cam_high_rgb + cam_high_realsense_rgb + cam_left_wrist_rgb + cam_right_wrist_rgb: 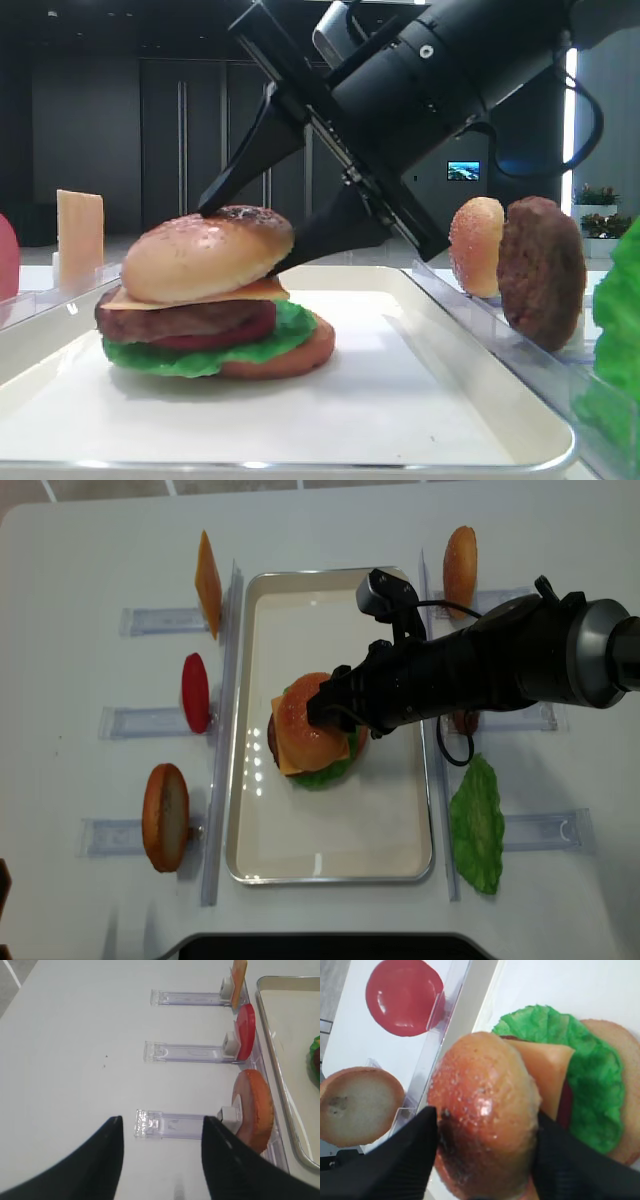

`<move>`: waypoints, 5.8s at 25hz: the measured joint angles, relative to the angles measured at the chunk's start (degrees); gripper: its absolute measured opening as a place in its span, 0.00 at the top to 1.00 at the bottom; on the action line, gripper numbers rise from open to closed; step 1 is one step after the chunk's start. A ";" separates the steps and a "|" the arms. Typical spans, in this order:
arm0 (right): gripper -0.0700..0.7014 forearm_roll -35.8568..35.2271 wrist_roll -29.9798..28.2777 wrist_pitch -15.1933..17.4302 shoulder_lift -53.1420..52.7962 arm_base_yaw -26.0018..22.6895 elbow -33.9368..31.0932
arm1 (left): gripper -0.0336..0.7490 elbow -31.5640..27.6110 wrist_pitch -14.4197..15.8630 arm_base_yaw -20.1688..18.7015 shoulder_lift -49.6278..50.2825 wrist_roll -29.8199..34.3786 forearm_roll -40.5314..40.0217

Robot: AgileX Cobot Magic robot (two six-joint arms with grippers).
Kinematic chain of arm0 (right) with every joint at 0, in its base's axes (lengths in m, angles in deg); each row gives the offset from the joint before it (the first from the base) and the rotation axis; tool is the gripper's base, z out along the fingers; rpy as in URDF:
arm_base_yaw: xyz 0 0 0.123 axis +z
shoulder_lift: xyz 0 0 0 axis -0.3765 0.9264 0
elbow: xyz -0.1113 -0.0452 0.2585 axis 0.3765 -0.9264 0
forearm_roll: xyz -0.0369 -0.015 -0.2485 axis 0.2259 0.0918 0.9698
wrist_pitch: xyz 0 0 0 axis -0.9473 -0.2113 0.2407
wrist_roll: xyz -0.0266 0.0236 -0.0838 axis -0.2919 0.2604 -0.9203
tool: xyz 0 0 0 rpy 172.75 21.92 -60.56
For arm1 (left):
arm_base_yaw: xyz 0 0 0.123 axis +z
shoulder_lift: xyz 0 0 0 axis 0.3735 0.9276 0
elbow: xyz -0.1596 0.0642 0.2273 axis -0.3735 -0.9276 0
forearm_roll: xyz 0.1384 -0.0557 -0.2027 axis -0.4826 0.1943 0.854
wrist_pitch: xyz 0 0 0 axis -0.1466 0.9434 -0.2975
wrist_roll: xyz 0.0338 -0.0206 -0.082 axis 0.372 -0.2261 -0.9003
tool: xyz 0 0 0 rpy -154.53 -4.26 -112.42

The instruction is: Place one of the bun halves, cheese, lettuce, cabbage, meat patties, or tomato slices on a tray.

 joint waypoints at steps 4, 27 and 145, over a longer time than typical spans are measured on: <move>0.37 0.91 0.43 -0.02 0.00 -0.56 0.04 | 0.46 0.00 0.00 0.00 0.00 0.00 0.00; 0.17 15.19 14.46 0.33 0.00 -1.08 6.50 | 0.46 0.00 0.00 0.00 0.00 0.00 0.00; 0.28 95.31 65.29 31.88 -105.10 -37.11 -23.59 | 0.46 0.00 0.00 0.00 0.00 0.35 0.00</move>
